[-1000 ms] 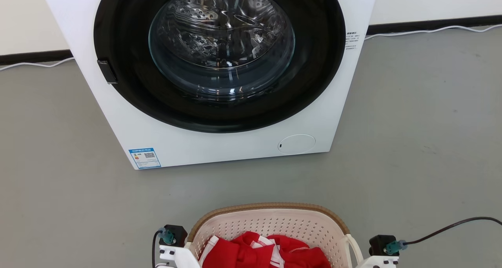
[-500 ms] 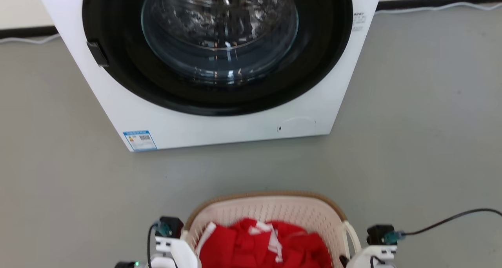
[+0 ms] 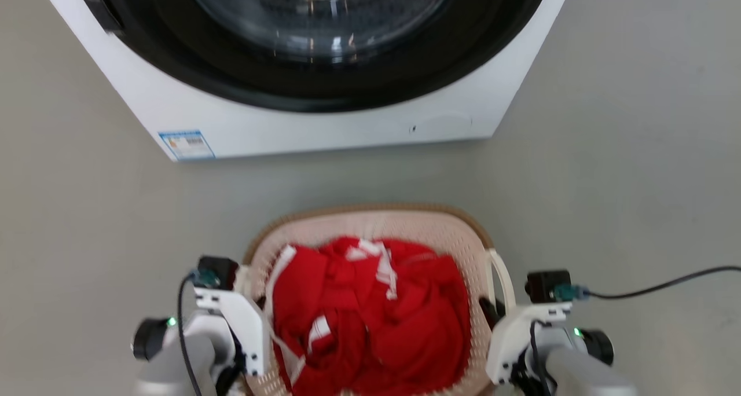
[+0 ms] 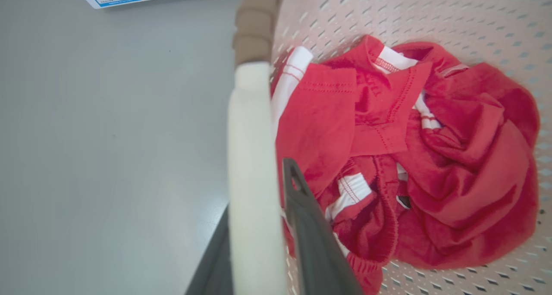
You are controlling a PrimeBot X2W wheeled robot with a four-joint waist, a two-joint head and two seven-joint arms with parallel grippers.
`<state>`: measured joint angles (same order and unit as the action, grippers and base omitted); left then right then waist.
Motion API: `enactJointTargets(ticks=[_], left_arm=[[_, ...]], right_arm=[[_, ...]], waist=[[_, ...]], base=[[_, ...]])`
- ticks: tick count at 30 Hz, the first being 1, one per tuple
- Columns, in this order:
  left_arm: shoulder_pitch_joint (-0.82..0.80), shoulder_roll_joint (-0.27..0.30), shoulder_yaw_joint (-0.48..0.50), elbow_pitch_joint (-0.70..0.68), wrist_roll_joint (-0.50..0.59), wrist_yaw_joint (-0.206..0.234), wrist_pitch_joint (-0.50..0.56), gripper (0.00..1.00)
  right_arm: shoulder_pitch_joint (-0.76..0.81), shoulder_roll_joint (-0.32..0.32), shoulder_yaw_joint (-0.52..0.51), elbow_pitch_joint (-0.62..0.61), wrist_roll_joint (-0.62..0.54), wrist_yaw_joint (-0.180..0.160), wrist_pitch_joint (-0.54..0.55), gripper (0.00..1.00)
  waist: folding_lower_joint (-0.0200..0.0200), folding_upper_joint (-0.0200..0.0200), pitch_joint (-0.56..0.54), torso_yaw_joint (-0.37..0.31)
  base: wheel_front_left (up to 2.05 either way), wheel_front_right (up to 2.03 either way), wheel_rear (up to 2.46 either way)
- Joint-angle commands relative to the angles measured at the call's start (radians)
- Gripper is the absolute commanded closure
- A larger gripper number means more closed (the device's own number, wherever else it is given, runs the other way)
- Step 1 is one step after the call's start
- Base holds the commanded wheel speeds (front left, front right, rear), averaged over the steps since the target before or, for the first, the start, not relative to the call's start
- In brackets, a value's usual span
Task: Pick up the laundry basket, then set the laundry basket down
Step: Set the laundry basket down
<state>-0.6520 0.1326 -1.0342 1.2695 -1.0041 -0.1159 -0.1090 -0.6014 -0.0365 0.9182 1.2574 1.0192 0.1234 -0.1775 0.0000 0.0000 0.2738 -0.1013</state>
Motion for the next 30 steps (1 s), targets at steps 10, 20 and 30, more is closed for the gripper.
enactJointTargets(ticks=[10,20,30], left_arm=[[-0.158,0.129,0.008,-0.020,0.030,-0.014,-0.076,1.00],[-0.285,0.190,0.026,-0.046,0.031,-0.015,-0.120,1.00],[-0.346,0.234,0.027,-0.074,0.028,-0.015,-0.135,1.00]], right_arm=[[-0.177,-0.014,0.049,-0.048,0.048,0.007,-0.081,1.00],[-0.333,-0.014,-0.056,-0.068,-0.024,0.007,-0.084,1.00],[-0.345,-0.014,-0.199,-0.120,-0.176,0.007,-0.084,1.00]], waist=[[0.0000,0.0000,0.271,0.015],[0.0000,0.0000,0.449,0.032],[0.0000,0.0000,0.553,0.047]], base=[[0.00,0.00,0.00],[0.00,0.00,0.00],[0.00,0.00,0.00]])
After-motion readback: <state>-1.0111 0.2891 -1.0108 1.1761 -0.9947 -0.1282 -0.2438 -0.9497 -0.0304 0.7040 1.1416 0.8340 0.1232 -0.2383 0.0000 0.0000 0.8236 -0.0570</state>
